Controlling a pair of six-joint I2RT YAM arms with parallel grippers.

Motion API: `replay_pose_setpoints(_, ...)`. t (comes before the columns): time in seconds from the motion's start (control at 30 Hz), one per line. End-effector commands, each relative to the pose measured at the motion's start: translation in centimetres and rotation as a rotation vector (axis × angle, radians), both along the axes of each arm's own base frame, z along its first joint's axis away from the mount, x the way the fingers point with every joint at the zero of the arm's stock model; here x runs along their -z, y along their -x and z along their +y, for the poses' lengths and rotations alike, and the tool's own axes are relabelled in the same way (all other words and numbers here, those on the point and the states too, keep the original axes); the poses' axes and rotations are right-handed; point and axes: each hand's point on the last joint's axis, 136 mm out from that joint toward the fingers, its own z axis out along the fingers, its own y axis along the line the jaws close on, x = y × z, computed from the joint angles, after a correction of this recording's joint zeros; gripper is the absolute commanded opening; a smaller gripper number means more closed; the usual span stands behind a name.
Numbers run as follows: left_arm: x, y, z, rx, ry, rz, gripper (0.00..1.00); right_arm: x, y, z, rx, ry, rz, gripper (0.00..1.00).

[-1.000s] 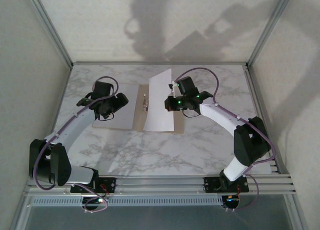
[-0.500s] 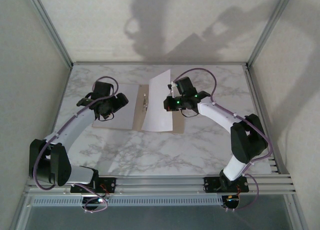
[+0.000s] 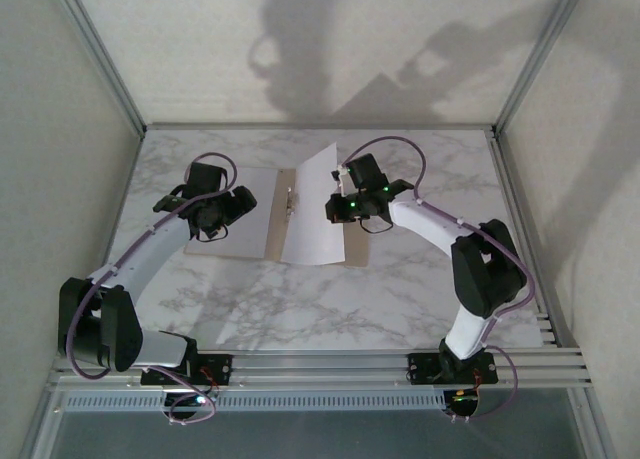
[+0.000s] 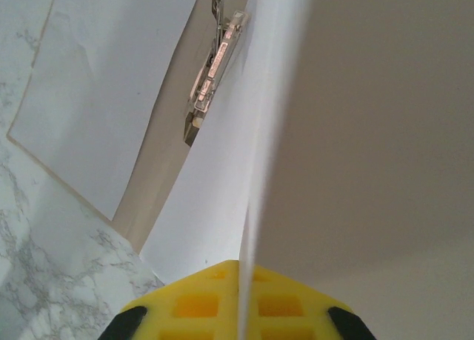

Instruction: Put the files into the folder

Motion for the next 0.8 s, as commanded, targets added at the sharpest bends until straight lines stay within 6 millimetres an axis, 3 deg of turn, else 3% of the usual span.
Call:
replay_pose_setpoints(0.0, 0.4, 0.7, 1.0, -0.028, -0.025, 0.019, 0.9, 0.2, -0.5, -0.2, -0.016, 0.02, -0.001, 0.03)
replay_pose_setpoints(0.27, 0.6, 0.7, 1.0, -0.029, -0.03, 0.022, 0.9, 1.5, -1.8, -1.2, -0.004, 0.038, 0.043, 0.08)
replay_pose_setpoints(0.77, 2.1, 1.3, 1.2, -0.012, -0.05, 0.067, 0.91, 4.2, -3.4, -2.2, 0.013, 0.044, 0.149, 0.33)
